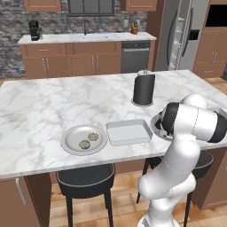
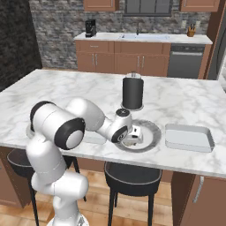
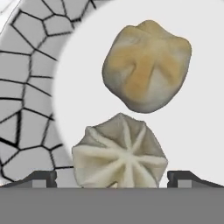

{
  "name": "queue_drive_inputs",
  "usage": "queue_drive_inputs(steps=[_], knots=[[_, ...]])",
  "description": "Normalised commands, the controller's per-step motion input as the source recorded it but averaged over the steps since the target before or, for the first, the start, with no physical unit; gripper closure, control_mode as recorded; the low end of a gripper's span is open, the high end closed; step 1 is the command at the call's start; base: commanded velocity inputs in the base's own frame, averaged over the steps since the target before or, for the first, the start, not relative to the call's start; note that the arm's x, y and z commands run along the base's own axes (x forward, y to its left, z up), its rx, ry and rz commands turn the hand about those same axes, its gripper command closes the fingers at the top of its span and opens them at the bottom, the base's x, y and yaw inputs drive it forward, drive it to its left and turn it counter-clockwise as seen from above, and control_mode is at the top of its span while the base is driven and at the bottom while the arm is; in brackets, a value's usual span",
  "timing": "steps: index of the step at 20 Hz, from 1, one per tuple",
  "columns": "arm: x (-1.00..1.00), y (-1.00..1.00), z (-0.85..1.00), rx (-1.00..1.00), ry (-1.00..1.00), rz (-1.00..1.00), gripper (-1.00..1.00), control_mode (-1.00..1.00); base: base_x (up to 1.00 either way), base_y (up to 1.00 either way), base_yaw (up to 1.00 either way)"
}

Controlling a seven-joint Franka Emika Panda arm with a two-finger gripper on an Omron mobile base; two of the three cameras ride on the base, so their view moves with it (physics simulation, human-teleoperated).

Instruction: Place two dumplings into each of the tupperware containers and then place the containers in the fridge.

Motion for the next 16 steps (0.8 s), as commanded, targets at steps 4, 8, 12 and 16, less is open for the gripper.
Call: queue_drive_inputs(steps=[4, 8, 12, 16], knots=[[0.2, -0.09, -0.06, 0.0, 0.0, 0.0, -1.0, -1.0, 0.0, 0.0, 0.0], [0.2, -0.08, -0.05, 0.0, 0.0, 0.0, -1.0, -1.0, 0.0, 0.0, 0.0], [0.09, -0.01, -0.06, 0.0, 0.0, 0.0, 1.0, -1.0, 0.0, 0.0, 0.0], [0.0, 0.0, -0.01, 0.0, 0.04, 0.0, 1.0, -1.0, 0.0, 0.0, 0.0]])
